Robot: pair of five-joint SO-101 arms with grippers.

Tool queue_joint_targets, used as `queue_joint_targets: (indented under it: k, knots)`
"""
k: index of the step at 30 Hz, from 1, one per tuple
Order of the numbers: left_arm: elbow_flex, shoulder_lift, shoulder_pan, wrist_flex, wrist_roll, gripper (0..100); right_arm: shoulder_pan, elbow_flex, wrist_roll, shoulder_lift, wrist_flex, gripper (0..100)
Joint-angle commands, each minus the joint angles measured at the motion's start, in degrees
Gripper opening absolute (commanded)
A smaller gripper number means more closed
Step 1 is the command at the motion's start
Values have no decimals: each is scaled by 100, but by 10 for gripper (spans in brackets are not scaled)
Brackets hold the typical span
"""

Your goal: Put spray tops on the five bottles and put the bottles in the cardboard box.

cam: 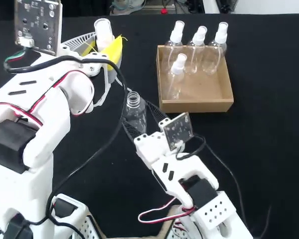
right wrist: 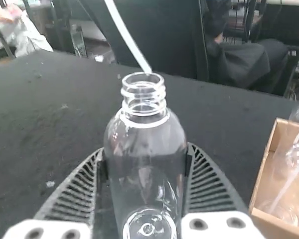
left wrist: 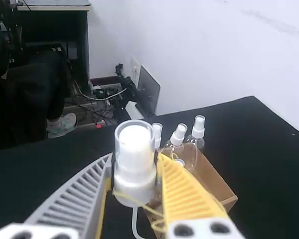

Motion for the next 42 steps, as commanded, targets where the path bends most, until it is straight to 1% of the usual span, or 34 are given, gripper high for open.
queue_joint_targets:
  k: [1,3,6,10,19,22,25,31,34,38,42]
  knots:
    - [-136,18,268,141,-35,31,-35,-48,-35,-180,-185,81]
    - [-154,18,418,193,-88,31,-35,-48,-35,-180,-185,81]
    - [-154,18,637,185,-413,30,-35,-48,-35,-180,-176,81]
    - [-110,18,831,193,-607,30,-35,-48,-35,-180,-158,81]
    - [-163,18,787,193,-615,30,-35,-48,-35,-180,-149,81]
    - [-163,-26,778,193,-835,30,-35,-48,-35,-180,-149,81]
    - [-207,-44,778,167,-897,30,-35,-48,-35,-180,-149,81]
    - [-963,9,769,220,-923,30,-35,-40,-35,-180,-149,81]
    - [-1156,26,769,466,-923,30,-35,-40,-35,-180,-149,81]
    - [-936,26,760,563,-949,30,-35,-40,-35,-180,-149,81]
    - [-637,26,769,563,-1310,30,-35,-40,-35,-180,-141,81]
